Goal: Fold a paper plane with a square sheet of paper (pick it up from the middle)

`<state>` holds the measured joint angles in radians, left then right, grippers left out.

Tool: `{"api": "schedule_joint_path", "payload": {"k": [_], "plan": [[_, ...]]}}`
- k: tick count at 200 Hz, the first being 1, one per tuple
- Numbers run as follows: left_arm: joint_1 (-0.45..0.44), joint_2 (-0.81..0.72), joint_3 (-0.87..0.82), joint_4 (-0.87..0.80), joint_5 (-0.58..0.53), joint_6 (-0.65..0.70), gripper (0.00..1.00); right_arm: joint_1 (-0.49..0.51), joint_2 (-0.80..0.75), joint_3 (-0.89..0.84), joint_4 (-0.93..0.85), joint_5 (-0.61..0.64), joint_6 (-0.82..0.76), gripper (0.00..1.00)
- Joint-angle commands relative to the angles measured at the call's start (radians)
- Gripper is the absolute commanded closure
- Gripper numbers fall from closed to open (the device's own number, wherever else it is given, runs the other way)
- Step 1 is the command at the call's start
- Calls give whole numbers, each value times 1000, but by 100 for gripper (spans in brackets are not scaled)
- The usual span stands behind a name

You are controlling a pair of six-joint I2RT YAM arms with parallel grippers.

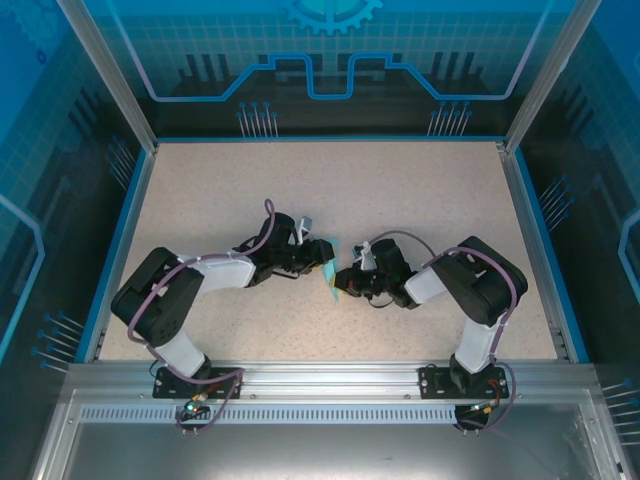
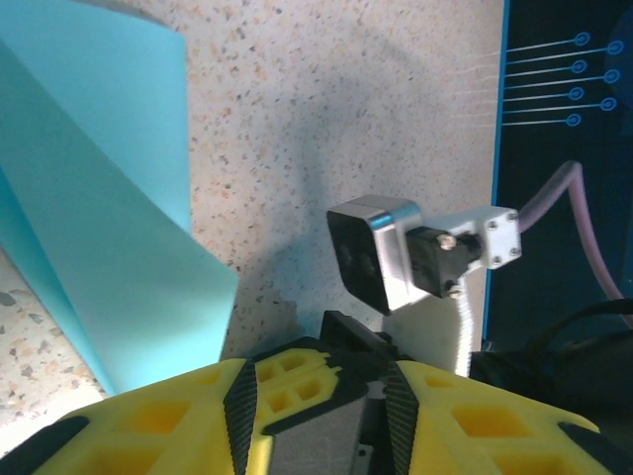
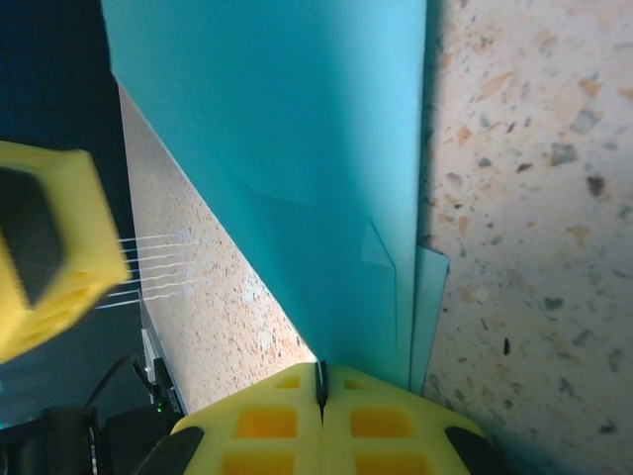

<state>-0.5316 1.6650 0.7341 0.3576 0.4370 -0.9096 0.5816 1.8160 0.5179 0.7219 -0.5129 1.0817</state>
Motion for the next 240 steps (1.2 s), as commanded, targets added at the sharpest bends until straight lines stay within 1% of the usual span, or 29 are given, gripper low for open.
{"api": "schedule_joint_path", "payload": {"k": [1, 56, 107, 154, 172, 195, 206, 221, 240], "plan": [[7, 44, 20, 49, 46, 15, 58, -17, 19, -13, 18, -17, 15, 97], [7, 113, 48, 79, 58, 21, 57, -22, 21, -26, 20, -13, 18, 97], [8, 183, 85, 70, 53, 45, 58, -22, 19, -30, 17, -7, 18, 97], [7, 215, 79, 72, 49, 61, 58, -22, 8, -38, -2, 16, 24, 96], [8, 220, 71, 99, 56, 56, 58, -22, 2, -42, -3, 19, 26, 96], [8, 192, 58, 134, 69, 51, 56, -22, -6, -41, -25, 22, 34, 97], [7, 162, 50, 147, 80, 47, 54, -25, 0, -42, -27, 20, 54, 98], [6, 105, 46, 151, 96, 53, 50, -28, 15, -52, 21, 5, 91, 98], [6, 25, 32, 105, 58, 77, 49, -32, 44, -60, 75, -17, 136, 98]]}}
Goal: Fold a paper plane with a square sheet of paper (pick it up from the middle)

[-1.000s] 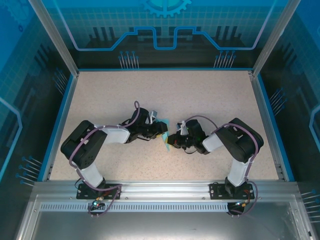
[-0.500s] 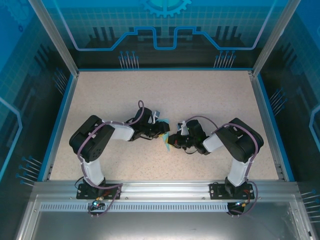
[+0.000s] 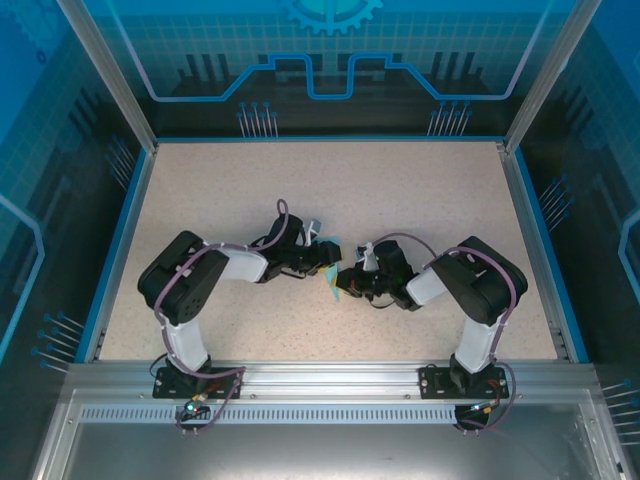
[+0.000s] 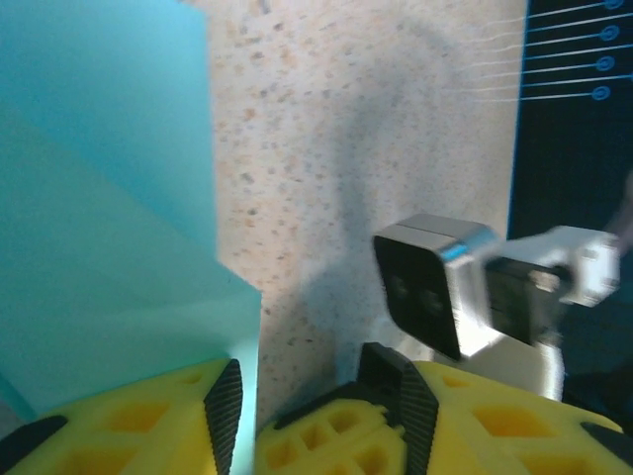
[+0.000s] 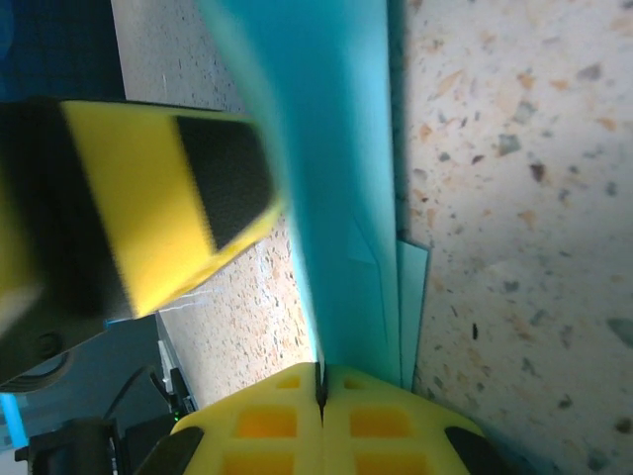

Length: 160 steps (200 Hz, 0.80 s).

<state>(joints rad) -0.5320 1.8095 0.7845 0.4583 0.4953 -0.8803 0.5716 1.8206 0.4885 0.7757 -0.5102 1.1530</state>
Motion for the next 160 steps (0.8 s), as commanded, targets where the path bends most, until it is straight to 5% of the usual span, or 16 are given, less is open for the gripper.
{"api": "schedule_joint_path", "payload": {"k": [1, 40, 160], "plan": [[6, -123, -20, 3, -3, 48, 49, -22, 40, -31, 25, -20, 66, 98], [5, -172, -54, -30, -34, 64, 50, -24, 53, -44, 73, -25, 111, 98], [0, 34, 23, -10, -4, 82, 56, -32, 58, -39, 39, -29, 111, 97]]}}
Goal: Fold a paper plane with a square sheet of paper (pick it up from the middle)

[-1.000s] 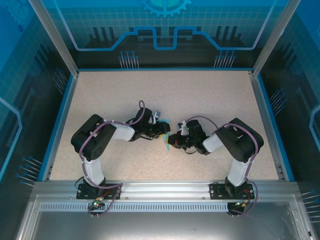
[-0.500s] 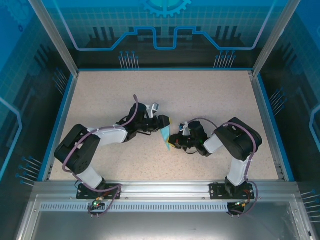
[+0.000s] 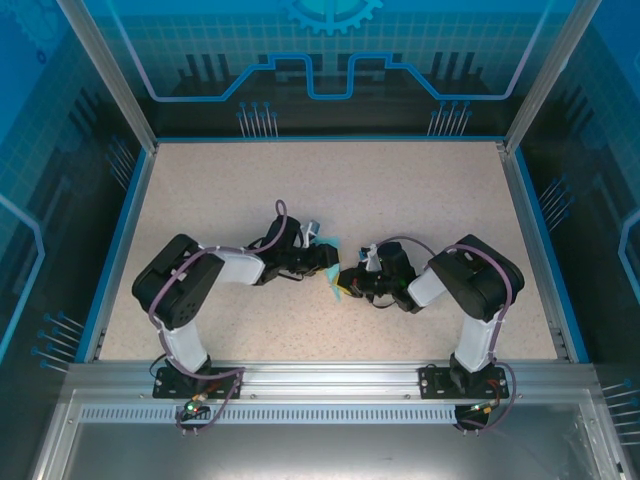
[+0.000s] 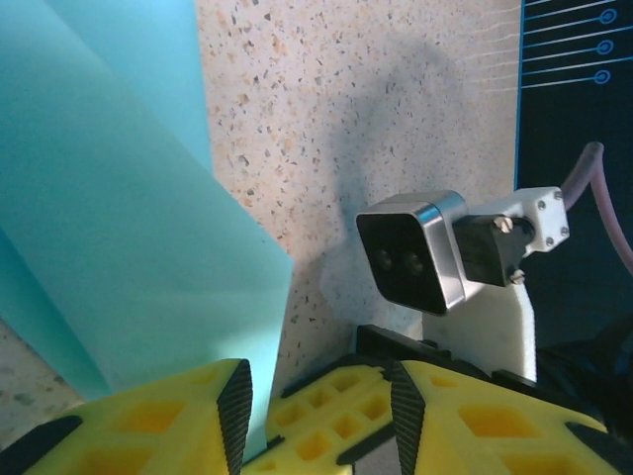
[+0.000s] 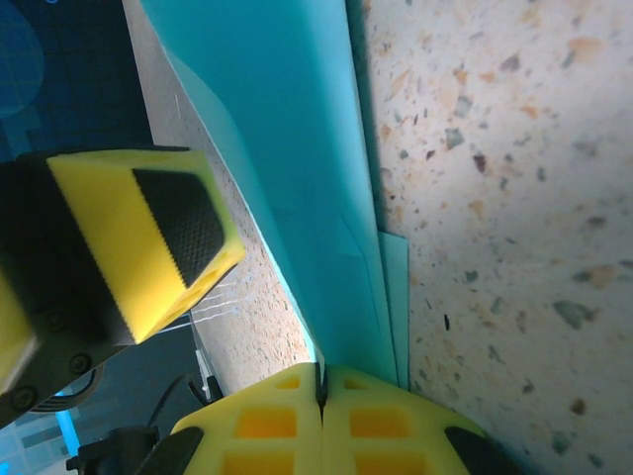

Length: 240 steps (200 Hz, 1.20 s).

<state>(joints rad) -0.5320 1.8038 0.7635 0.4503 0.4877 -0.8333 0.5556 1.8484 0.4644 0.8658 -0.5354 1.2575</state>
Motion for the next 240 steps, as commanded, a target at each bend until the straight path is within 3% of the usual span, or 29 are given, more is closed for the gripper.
{"api": "schedule_joint_path", "payload": {"k": [1, 62, 177, 240], "plan": [[0, 42, 45, -2, 3, 35, 56, -16, 30, -17, -51, -3, 6, 97], [0, 101, 52, -110, -64, 30, 63, -14, -15, 0, -165, 18, -36, 93], [-2, 121, 64, -129, -30, 53, 63, 32, -136, 100, -502, 66, -190, 86], [-2, 120, 67, -137, -25, 54, 63, 64, -143, 151, -717, 172, -246, 92]]}}
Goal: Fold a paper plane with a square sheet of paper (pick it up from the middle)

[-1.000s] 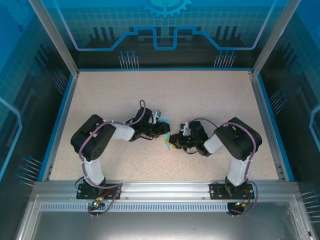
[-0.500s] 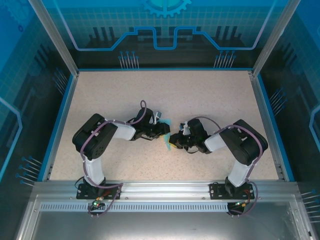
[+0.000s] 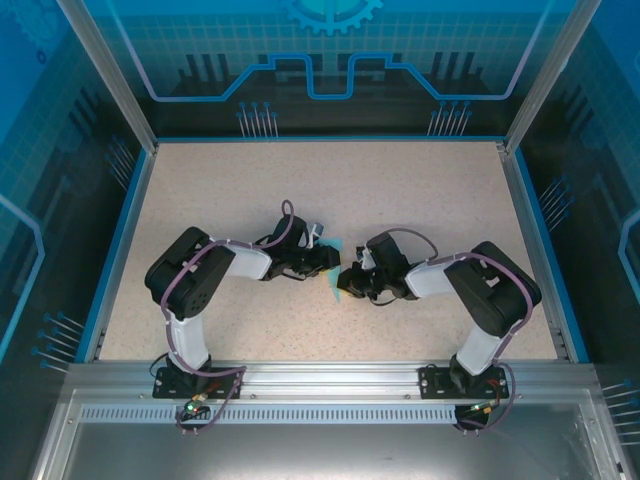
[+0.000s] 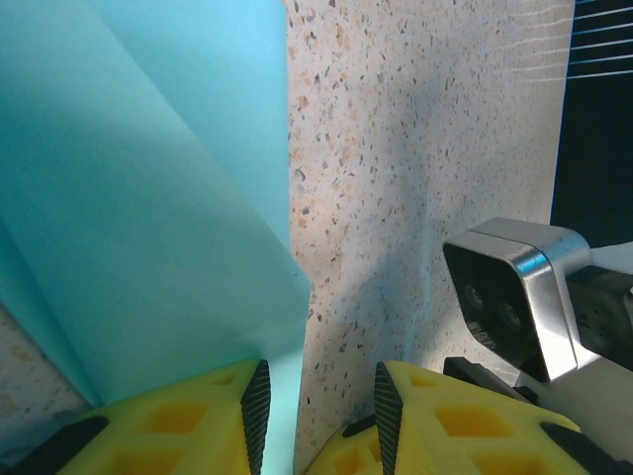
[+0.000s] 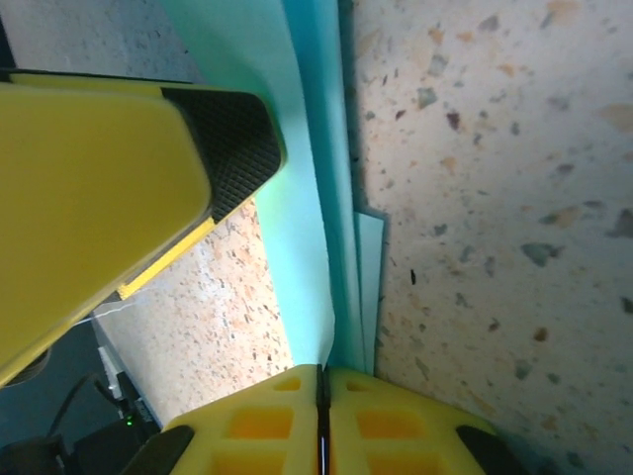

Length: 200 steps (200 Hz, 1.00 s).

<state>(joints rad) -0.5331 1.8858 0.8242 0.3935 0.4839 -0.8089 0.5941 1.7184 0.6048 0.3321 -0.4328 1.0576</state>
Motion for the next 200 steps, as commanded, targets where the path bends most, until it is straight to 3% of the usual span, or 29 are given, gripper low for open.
{"api": "schedule_joint_path", "payload": {"k": [1, 35, 117, 200], "plan": [[-1, 38, 6, -80, -21, 29, 63, 25, -13, 10, -185, 71, -47, 92], [-2, 39, 6, -81, -19, 30, 63, 35, -42, 4, -191, 83, -54, 92], [-5, 42, 15, -80, -11, 30, 64, 62, -103, 56, -238, 67, -105, 73], [-8, 36, 16, -79, -5, 30, 64, 73, -78, 77, -333, 123, -106, 86]]}}
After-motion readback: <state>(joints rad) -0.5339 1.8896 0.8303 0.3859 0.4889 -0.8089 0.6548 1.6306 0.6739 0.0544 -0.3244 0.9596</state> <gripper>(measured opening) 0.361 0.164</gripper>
